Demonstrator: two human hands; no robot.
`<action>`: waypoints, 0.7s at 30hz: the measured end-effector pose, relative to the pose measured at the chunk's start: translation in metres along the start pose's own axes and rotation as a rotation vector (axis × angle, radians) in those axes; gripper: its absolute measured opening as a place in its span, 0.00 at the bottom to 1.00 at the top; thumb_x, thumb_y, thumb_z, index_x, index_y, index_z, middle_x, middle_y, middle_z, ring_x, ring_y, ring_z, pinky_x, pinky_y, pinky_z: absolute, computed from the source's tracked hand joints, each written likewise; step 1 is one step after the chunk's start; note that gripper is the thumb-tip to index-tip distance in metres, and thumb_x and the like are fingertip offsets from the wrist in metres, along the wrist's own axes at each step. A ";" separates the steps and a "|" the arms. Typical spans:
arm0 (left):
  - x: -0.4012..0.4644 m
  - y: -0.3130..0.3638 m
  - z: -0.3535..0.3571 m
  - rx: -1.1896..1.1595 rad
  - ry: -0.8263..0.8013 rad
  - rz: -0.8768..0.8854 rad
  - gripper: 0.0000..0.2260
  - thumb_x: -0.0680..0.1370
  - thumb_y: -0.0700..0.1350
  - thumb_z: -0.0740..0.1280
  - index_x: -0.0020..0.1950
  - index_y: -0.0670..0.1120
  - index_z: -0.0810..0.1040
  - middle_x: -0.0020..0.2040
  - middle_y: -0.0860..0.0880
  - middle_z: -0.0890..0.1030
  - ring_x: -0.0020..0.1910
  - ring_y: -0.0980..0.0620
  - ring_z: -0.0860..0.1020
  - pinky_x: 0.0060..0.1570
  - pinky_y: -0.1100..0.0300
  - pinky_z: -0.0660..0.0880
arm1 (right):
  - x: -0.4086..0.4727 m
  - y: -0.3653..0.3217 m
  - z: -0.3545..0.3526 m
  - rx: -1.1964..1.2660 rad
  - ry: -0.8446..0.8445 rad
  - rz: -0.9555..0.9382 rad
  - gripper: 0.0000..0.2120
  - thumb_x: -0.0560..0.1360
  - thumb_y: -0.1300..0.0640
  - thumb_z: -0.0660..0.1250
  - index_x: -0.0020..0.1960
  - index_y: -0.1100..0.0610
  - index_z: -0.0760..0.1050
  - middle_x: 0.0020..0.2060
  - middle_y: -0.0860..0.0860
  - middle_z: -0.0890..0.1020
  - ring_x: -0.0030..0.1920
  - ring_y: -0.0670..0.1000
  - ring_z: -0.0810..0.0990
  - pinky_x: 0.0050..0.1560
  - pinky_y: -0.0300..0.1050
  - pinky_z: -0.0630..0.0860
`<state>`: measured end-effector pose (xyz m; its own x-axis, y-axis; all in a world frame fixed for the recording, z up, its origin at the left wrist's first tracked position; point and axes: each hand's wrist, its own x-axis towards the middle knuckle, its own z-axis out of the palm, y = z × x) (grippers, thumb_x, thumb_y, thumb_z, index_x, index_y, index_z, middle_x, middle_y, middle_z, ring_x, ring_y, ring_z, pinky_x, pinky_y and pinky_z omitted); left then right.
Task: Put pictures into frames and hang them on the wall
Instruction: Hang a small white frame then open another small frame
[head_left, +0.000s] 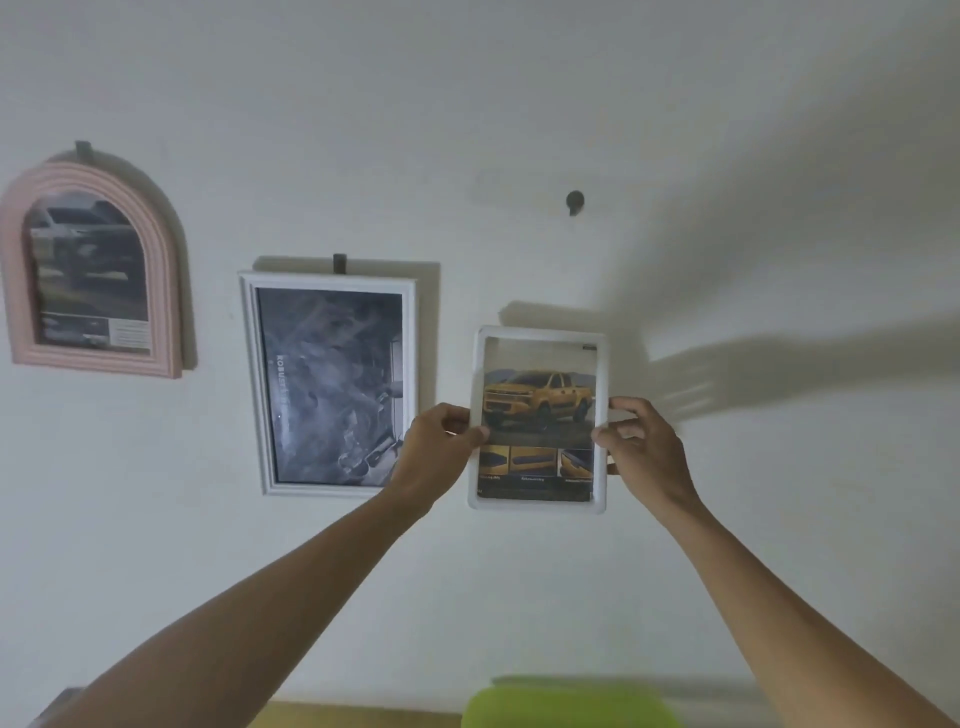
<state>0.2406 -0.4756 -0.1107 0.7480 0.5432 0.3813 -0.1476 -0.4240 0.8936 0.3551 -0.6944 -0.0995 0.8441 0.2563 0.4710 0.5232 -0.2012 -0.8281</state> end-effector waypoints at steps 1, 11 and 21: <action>-0.010 -0.016 -0.001 0.006 -0.008 -0.044 0.10 0.77 0.50 0.70 0.55 0.48 0.78 0.45 0.51 0.82 0.44 0.52 0.81 0.47 0.56 0.80 | -0.011 0.010 0.006 -0.002 -0.039 0.034 0.16 0.75 0.57 0.71 0.61 0.47 0.75 0.47 0.49 0.82 0.47 0.48 0.83 0.40 0.43 0.82; -0.108 -0.148 -0.038 0.079 -0.079 -0.450 0.08 0.75 0.49 0.71 0.51 0.47 0.79 0.40 0.49 0.84 0.42 0.45 0.84 0.51 0.42 0.80 | -0.116 0.096 0.087 0.003 -0.375 0.343 0.18 0.72 0.58 0.71 0.60 0.49 0.75 0.47 0.53 0.83 0.47 0.52 0.84 0.37 0.43 0.83; -0.174 -0.212 -0.115 0.122 -0.116 -0.584 0.07 0.73 0.45 0.73 0.48 0.45 0.79 0.44 0.46 0.84 0.45 0.44 0.83 0.50 0.45 0.81 | -0.193 0.130 0.182 -0.057 -0.548 0.498 0.17 0.72 0.58 0.69 0.59 0.50 0.73 0.46 0.53 0.82 0.44 0.51 0.84 0.44 0.54 0.84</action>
<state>0.0669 -0.3968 -0.3394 0.7495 0.6317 -0.1980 0.3784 -0.1633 0.9111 0.2391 -0.5978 -0.3532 0.8113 0.5536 -0.1879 0.1111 -0.4617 -0.8801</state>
